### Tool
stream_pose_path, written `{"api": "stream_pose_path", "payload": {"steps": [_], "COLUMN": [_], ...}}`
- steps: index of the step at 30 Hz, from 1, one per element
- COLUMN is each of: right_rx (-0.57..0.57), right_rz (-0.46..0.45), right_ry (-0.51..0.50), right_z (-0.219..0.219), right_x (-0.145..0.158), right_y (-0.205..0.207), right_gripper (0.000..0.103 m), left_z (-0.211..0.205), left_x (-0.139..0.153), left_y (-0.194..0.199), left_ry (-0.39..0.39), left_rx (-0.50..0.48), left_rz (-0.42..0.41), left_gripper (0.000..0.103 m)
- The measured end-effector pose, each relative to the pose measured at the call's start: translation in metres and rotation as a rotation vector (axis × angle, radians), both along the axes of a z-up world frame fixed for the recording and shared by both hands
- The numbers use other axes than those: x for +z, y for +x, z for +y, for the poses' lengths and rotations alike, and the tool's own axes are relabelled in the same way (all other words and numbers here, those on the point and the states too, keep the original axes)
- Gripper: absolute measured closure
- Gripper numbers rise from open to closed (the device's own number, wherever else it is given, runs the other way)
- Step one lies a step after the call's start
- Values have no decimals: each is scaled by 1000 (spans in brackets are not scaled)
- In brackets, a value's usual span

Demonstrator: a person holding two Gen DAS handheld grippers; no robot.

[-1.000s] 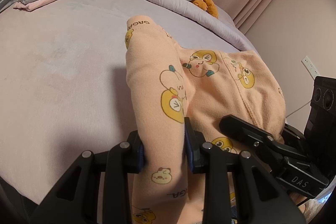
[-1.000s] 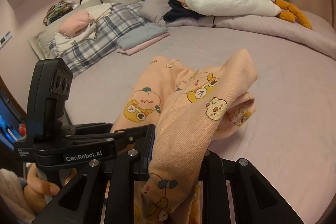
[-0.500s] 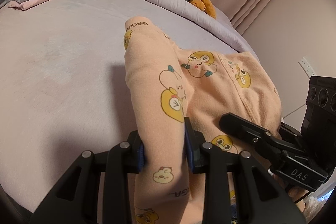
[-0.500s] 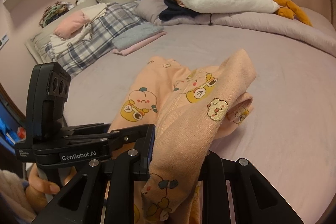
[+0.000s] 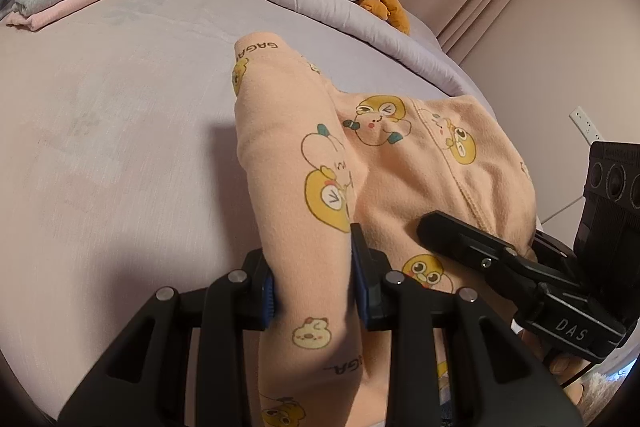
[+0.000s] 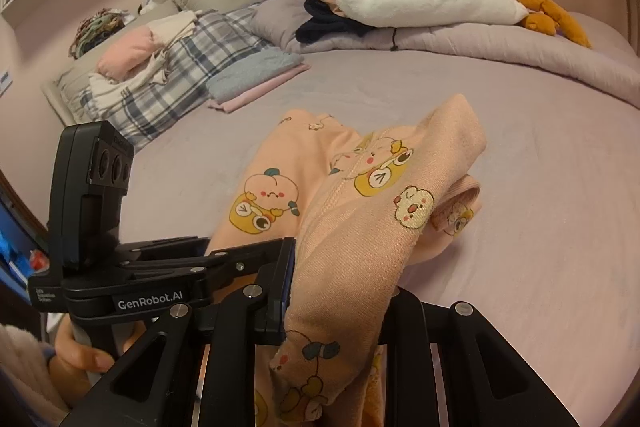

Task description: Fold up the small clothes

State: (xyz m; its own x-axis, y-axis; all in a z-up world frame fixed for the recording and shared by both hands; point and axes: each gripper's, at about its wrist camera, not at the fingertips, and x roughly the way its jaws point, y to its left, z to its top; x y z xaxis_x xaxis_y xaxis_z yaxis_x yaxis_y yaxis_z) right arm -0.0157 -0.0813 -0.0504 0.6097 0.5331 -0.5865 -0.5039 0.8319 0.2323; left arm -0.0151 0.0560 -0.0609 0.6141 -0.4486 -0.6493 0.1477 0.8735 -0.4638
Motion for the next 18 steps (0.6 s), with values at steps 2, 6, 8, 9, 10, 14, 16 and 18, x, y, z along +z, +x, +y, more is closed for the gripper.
{"api": "stream_pose_path", "payload": {"steps": [2,6,8,9,10,14,16,18], "right_rx": [-2,-2,-5,-6,-7,-13,-14,-14], "right_rz": [-4,-15,-20,-22,-24,-27,-29,-31], "right_ry": [2,4,7,8,8,10,10,9], "right_z": [1,0,0,0,0,1,1,3], "right_x": [0,2,3,3,3,3,3,2], "right_y": [1,8,10,12,14,21,27,30], "right_gripper": [78,78,78,78,78,78,78,78], "left_z": [0,0,1,1,2,4,5,7], "left_x": [1,5,5,5,6,5,4,3], "left_y": [4,12,15,18,21,31,36,42], "left_ry": [1,11,15,17,18,24,26,28], "left_rx": [0,-1,-3,-3,-4,-5,-4,-3], "left_rz": [-2,-14,-19,-21,-22,-29,-30,-29], "left_gripper": [73,73,73,73,73,73,73,73]}}
